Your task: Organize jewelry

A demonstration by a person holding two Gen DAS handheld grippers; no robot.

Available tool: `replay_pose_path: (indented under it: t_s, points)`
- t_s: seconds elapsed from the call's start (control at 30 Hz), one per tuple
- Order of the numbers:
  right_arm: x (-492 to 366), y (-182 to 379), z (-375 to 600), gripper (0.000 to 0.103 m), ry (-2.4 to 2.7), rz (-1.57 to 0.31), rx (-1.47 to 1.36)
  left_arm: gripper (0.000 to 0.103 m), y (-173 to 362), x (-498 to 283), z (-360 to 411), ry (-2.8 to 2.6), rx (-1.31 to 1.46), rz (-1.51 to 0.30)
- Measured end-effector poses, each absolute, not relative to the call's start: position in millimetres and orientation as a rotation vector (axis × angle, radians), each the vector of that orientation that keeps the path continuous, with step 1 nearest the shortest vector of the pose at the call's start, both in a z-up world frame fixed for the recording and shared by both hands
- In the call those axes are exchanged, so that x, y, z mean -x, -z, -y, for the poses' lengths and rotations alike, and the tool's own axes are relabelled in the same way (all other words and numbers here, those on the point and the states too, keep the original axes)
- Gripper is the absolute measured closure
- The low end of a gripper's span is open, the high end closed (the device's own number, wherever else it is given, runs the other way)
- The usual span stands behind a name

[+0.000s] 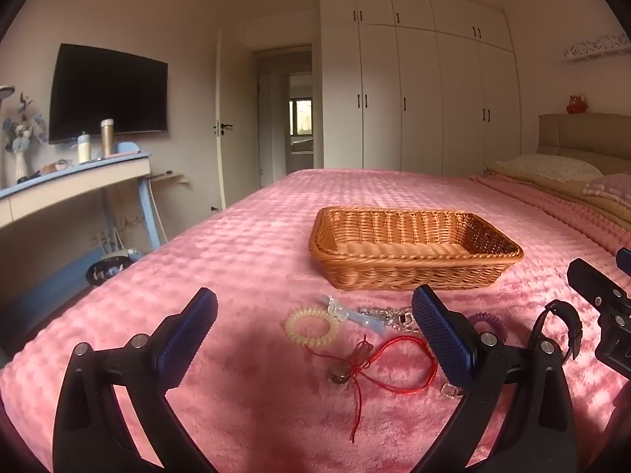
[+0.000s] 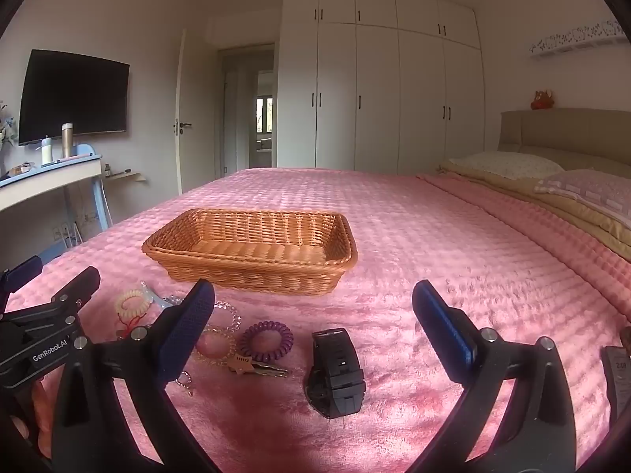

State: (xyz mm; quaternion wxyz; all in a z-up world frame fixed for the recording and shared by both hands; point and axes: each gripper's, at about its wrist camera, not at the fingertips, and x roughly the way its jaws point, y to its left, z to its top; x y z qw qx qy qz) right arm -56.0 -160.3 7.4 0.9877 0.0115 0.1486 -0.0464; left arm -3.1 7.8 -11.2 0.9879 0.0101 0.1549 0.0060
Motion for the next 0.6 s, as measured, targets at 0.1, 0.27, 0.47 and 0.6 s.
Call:
replay_pose_path:
  t_s: [0.1,0.27,0.47,0.6]
  points:
    - [56.0,-7.8,160.5,0.006,0.094,-0.299,-0.022,0.007,11.3,4.7,-8.2,-0.012,-0.023,-0.311]
    - [56.0,-8.6,161.9,0.006,0.092,-0.299,-0.02,0.007,11.2,2.8,-5.7,-0.014,-0.021,-0.315]
    - [55.5,-7.5,161.1,0.006,0.095,-0.299,-0.024,0.007,11.3,1.3,-5.2,-0.014,-0.022,-0.316]
    - [55.1,-7.9,161.1,0.006,0.094,-0.301,-0.024,0.007,11.3,0.7,-4.8,-0.014,-0.022,-0.317]
